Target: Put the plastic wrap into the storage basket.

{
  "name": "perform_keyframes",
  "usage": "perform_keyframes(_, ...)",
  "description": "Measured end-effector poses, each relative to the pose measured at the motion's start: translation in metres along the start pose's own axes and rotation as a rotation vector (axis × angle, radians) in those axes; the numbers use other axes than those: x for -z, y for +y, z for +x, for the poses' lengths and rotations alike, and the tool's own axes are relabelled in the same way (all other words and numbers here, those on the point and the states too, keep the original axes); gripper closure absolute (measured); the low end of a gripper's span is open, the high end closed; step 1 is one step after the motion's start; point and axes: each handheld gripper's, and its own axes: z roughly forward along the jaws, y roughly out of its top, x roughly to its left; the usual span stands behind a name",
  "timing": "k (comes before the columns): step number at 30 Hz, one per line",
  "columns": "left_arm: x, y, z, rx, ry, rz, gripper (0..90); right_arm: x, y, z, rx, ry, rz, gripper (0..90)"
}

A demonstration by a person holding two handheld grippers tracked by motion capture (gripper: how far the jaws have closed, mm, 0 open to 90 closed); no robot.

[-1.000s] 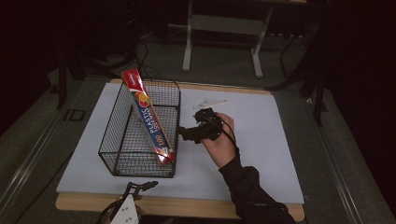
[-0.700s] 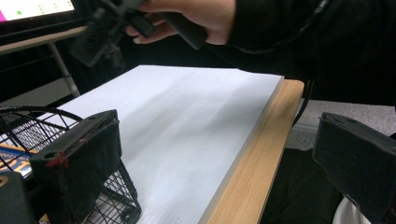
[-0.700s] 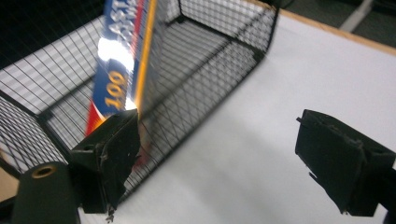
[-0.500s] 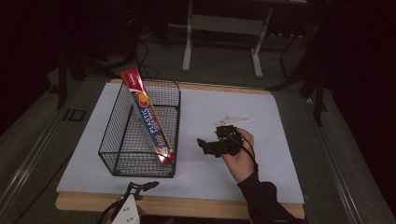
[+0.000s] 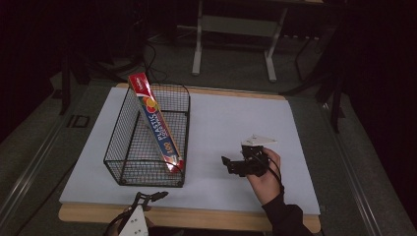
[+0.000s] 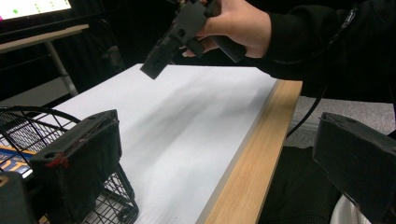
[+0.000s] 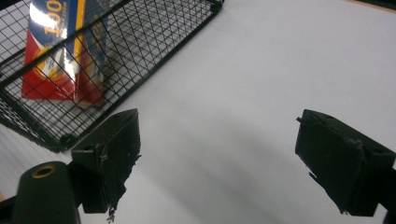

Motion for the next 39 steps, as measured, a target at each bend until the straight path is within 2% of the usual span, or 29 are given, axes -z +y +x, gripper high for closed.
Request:
perform_keyframes(10, 0.000, 0.000, 0.000, -0.003, 0.000, 0.001, 1.8, 0.005, -0.022, -0.008, -0.001, -0.042, 0.023, 13.8)
perform_keyframes(18, 0.000, 0.000, 0.000, -0.002, 0.000, 0.001, 1.8, 0.010, -0.037, -0.017, -0.022, -0.081, 0.010, 12.9)
perform_keyframes(29, 0.000, 0.000, 0.000, -0.008, -0.011, 0.003, 1.8, 0.008, -0.039, -0.022, -0.039, -0.076, 0.021, 13.1)
perform_keyframes(39, -0.001, 0.000, -0.001, -0.011, -0.015, 0.003, 1.8, 0.007, -0.039, -0.017, -0.003, -0.081, 0.011, 13.4)
